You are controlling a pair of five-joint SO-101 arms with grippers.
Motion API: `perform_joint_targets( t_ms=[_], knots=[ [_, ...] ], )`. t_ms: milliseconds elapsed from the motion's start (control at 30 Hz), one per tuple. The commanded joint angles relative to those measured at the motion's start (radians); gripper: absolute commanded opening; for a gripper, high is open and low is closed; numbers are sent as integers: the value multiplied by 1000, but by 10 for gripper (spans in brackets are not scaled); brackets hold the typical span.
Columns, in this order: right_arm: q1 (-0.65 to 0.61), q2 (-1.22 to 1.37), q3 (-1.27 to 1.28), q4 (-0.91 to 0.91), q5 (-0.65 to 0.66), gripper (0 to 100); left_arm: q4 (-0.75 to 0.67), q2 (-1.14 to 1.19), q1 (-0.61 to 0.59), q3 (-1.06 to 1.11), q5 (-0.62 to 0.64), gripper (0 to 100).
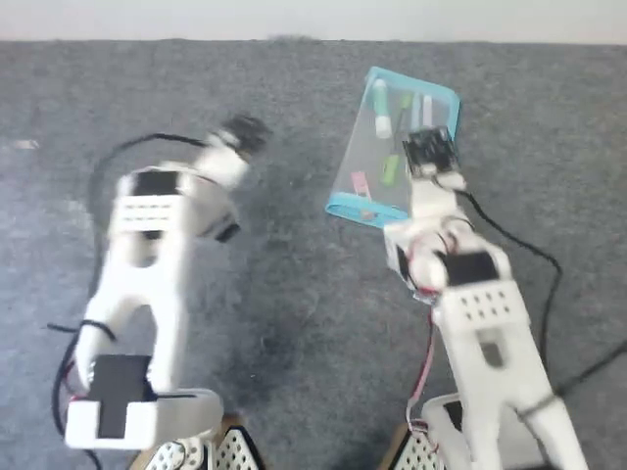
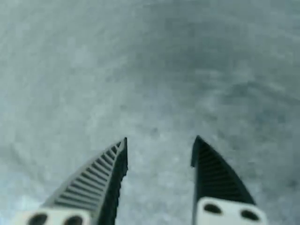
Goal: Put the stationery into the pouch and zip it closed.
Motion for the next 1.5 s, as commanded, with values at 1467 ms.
perform_joint_targets(
  t_ms=[1467],
  knots=[
    [-42, 880, -465, 150, 123, 65, 18, -61, 29, -21, 810, 228]
  ],
)
